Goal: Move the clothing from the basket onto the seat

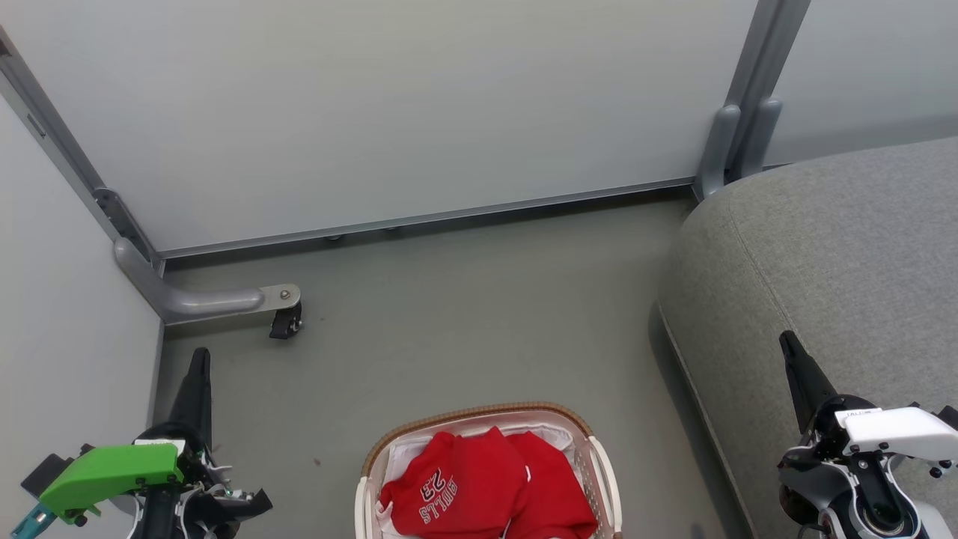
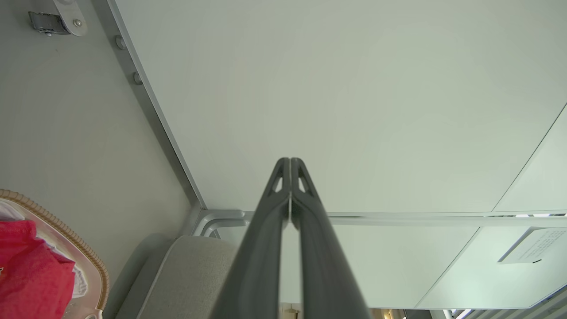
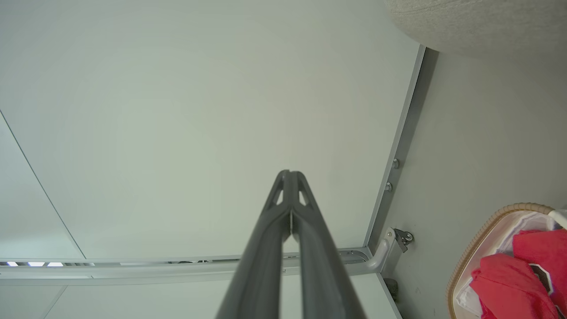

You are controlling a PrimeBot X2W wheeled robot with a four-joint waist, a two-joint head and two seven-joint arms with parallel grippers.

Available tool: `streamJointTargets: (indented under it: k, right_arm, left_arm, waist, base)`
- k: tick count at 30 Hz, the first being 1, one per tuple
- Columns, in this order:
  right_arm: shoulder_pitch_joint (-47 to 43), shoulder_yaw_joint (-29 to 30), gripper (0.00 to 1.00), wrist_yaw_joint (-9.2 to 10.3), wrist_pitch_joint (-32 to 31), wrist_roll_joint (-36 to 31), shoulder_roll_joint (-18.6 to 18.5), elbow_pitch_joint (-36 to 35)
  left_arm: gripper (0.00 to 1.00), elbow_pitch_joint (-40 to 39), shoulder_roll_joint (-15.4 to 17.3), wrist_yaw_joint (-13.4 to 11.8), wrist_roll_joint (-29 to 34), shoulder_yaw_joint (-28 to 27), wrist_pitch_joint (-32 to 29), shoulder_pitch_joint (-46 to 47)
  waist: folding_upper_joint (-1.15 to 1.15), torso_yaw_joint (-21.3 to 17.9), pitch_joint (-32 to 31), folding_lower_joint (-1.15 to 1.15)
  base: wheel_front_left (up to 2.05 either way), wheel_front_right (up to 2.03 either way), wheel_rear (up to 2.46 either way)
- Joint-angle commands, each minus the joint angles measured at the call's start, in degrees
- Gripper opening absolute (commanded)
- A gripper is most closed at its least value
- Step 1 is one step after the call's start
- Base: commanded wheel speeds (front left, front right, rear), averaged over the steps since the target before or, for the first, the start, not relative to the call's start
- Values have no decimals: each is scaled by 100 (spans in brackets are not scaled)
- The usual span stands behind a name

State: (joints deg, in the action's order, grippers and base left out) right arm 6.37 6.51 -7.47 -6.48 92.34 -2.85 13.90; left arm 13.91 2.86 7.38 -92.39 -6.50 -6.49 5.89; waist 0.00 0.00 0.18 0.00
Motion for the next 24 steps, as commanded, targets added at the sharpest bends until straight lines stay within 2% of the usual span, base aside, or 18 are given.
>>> streamJointTargets:
  k: [1, 24]
  right_arm:
    - [-46, 16, 0, -4, -9, -21, -15, 5]
    - [-45, 17, 0, -4, -9, -24, -13, 5]
  left_arm:
    - [0, 6, 8, 21, 44, -16, -16, 61]
    - [0, 3, 8, 21, 45, -16, -16, 61]
  waist:
    - [0, 0, 0, 0]
    - [0, 0, 0, 0]
  base:
    - [0, 0, 0]
    - [0, 0, 0]
